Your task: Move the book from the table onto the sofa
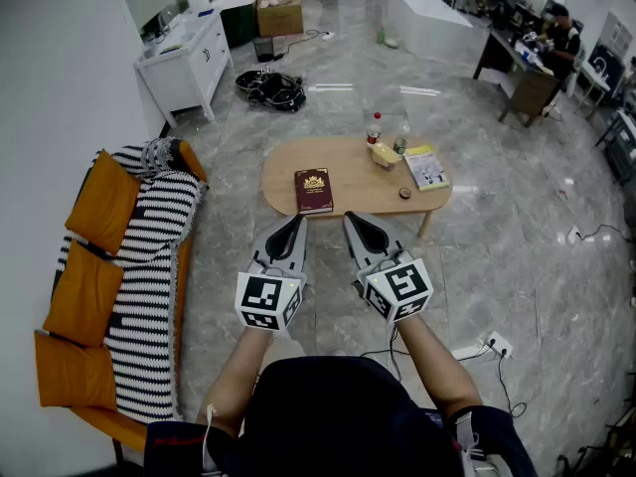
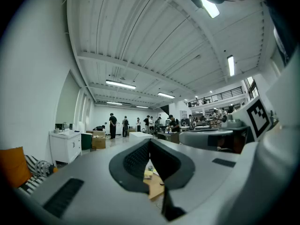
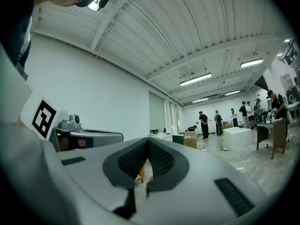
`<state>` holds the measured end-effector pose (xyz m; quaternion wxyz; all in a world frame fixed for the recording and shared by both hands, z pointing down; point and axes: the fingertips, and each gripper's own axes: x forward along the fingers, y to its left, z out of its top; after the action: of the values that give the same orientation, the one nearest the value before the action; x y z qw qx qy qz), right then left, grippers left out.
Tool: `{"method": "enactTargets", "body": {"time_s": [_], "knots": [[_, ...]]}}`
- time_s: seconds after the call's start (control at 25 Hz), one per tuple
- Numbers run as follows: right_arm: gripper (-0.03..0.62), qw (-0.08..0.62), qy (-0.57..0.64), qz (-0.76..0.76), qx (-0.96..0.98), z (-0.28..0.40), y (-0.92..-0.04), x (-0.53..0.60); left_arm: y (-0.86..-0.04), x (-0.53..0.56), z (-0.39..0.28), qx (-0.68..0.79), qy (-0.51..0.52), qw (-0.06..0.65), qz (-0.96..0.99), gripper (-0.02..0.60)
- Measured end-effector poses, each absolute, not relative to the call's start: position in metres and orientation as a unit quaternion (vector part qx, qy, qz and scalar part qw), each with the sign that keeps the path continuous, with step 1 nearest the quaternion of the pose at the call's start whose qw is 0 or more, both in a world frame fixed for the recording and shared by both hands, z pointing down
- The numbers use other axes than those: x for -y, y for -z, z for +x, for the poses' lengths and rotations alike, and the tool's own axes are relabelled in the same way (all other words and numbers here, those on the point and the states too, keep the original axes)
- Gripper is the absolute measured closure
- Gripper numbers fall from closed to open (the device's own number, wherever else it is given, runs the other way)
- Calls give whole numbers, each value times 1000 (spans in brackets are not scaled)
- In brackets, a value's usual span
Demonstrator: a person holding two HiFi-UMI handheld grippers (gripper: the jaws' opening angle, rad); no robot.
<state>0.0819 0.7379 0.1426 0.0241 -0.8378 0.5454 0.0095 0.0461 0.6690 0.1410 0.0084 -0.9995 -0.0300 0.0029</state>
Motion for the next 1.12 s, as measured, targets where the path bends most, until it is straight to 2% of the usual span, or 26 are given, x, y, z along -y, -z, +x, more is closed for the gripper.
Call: {"method": "enactTargets", "body": {"time_s": [0.32,1.12], "knots": [[588,44,-1,-837,-545,84,-143,-739,-142,-668,47,28,1,5,-1000,566],[588,36,23,-830,-556,111,-164,-712,-158,-639,69,10,22,-2,-1000,566]]}}
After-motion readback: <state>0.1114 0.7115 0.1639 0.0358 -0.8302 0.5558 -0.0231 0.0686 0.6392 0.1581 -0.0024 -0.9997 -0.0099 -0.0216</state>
